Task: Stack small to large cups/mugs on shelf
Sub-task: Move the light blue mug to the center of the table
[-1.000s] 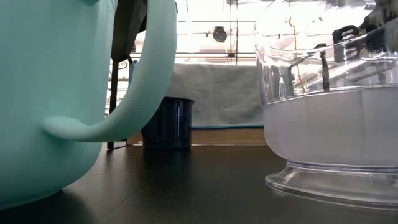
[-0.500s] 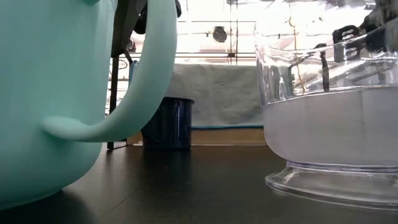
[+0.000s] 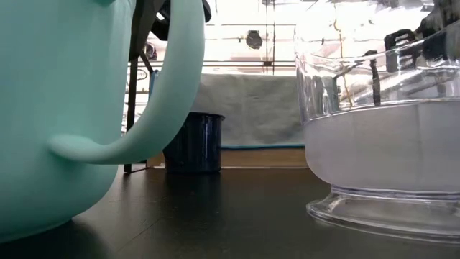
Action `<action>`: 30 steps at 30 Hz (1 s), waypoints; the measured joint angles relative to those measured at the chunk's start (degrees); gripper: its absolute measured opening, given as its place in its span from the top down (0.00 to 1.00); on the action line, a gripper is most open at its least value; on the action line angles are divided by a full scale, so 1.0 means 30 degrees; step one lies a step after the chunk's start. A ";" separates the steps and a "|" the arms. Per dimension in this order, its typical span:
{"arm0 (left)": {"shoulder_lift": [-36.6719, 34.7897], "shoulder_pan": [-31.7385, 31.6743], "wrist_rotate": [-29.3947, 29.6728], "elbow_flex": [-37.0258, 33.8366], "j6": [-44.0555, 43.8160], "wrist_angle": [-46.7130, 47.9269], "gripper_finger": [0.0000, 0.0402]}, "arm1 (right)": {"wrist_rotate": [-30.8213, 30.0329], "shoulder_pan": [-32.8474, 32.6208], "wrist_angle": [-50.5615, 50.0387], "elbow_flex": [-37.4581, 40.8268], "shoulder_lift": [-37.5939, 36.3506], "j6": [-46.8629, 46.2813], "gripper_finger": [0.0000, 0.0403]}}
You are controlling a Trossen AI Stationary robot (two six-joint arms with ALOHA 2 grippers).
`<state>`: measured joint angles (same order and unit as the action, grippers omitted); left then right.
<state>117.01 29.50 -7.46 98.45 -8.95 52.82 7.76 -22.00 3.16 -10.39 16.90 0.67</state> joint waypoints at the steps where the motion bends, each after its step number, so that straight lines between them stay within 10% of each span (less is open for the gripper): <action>1: 0.0000 0.0000 -0.0009 0.0000 0.0000 0.0000 0.66 | 0.0003 -0.0007 0.0001 0.0000 -0.0002 0.0000 1.00; 30: 0.0000 0.0379 0.0070 0.0000 0.0597 -0.0694 0.66 | 0.0004 0.0000 0.0000 0.0000 0.0003 0.0000 1.00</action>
<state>117.01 30.63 -7.25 98.45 -7.16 50.73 7.77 -22.00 3.16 -10.39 16.91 0.67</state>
